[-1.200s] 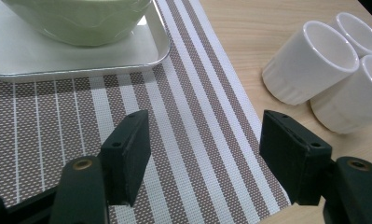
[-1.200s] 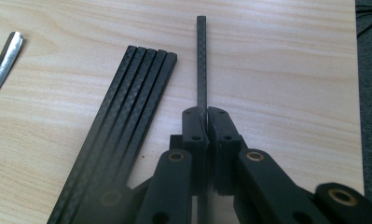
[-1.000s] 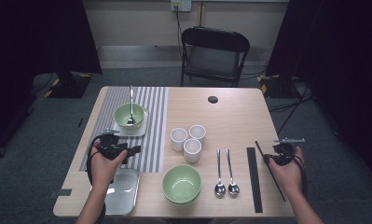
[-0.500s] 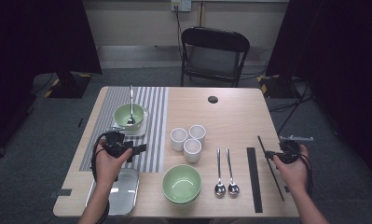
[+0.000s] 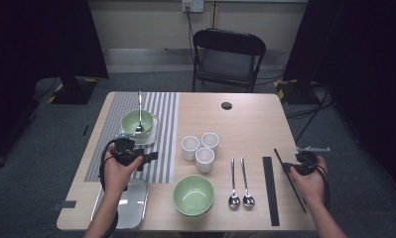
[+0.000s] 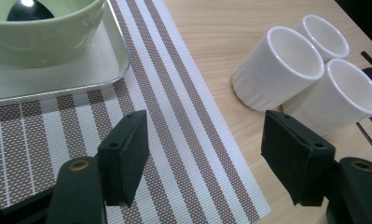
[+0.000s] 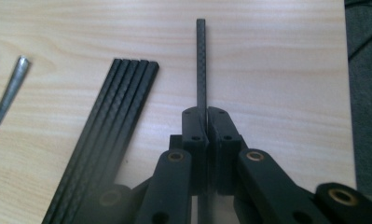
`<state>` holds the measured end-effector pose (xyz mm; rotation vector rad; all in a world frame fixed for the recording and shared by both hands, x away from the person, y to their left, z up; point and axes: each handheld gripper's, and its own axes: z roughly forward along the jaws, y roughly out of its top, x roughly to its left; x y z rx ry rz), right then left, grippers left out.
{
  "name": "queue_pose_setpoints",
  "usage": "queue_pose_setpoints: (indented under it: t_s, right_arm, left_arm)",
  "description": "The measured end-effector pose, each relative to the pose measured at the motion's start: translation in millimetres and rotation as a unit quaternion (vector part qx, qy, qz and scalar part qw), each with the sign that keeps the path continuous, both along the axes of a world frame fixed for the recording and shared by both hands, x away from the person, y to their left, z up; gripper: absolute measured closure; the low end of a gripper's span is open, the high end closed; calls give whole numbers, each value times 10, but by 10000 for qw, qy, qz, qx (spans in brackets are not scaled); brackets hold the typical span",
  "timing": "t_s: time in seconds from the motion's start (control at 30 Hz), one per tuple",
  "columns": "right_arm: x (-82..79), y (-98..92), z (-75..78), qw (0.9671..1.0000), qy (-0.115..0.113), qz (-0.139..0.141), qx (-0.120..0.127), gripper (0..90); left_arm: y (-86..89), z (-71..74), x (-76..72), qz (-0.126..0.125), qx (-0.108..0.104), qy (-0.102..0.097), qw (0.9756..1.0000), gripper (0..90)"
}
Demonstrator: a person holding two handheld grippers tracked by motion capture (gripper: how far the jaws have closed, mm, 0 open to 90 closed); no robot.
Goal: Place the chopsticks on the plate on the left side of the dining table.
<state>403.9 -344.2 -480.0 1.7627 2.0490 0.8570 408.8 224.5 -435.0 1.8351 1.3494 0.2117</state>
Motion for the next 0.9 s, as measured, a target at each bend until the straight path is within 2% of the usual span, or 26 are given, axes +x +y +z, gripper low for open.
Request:
queue_pose_setpoints:
  t_s: [0.1,0.23,0.33,0.47,0.67,0.83,0.87,0.9]
  right_arm:
    - [-21,-10,-13,9999,-86,76,-5,865]
    - [-89,-12,9,9996,12,228,-138,823]
    - [-159,-16,21,9994,34,285,-194,746]
    - [-218,-23,31,9983,81,418,-405,857]
    - [-190,-24,46,9983,190,406,-382,869]
    - [-180,-82,20,9997,143,183,-7,871]
    - [-180,-95,24,9998,180,123,44,871]
    - [-172,-116,20,9999,111,117,56,871]
  left_arm:
    - [-9,-4,8,33,8,24,10000,322]
    - [-14,-1,14,10,17,6,10000,323]
    - [-16,5,13,5,21,-6,10000,323]
    - [-18,1,10,4,44,10,10000,323]
    - [-20,-3,-6,-6,36,35,10000,324]
    - [-7,9,-15,-16,27,40,10000,323]
    - [-6,10,-15,-12,18,45,10000,323]
    - [-5,12,-11,-19,59,41,10000,323]
